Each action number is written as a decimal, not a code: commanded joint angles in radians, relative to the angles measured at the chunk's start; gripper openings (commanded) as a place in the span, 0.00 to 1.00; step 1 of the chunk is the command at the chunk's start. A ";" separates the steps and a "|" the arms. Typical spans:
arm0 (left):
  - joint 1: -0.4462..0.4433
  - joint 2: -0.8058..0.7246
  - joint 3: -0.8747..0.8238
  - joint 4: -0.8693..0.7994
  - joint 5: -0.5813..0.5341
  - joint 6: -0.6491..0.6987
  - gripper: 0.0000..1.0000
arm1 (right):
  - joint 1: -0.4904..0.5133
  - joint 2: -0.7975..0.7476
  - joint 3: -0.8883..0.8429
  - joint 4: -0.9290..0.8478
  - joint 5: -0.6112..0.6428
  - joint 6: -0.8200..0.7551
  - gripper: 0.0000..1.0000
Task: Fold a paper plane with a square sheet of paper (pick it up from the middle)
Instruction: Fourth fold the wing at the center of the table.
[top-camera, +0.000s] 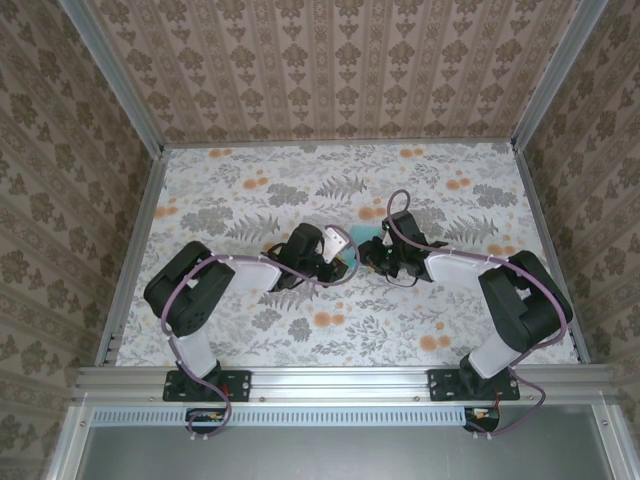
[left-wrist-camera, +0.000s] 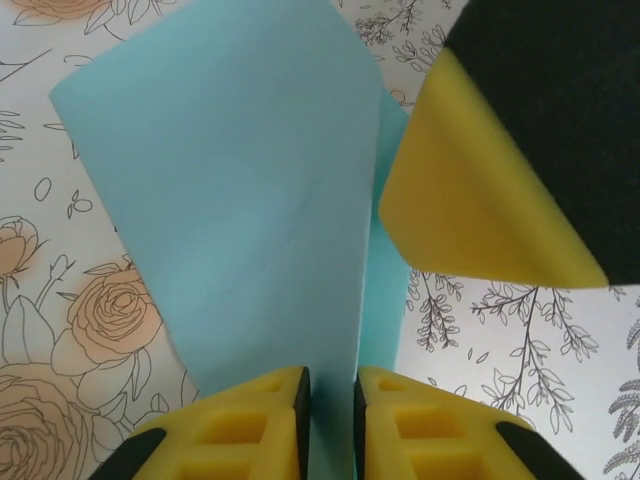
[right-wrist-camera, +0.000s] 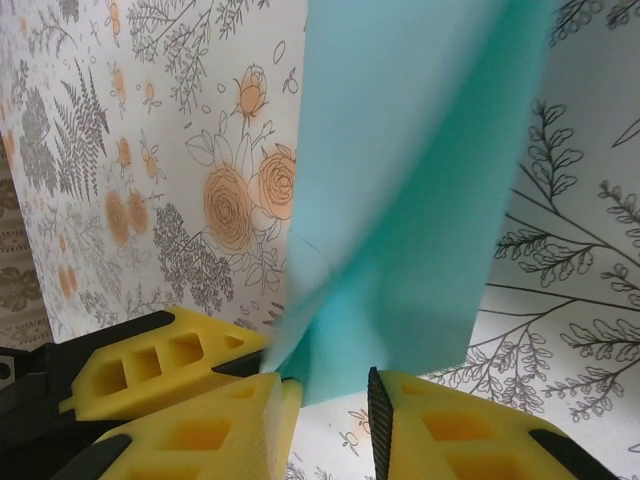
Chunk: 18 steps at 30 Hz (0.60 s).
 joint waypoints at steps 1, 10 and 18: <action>0.006 0.030 0.035 -0.055 0.027 0.027 0.22 | -0.013 -0.057 -0.020 0.006 0.051 0.035 0.31; 0.007 0.064 0.096 -0.078 0.004 0.039 0.25 | -0.043 -0.165 -0.069 -0.035 0.116 0.054 0.31; 0.008 0.070 0.103 -0.075 -0.008 0.019 0.14 | -0.046 -0.175 -0.077 -0.035 0.112 0.050 0.31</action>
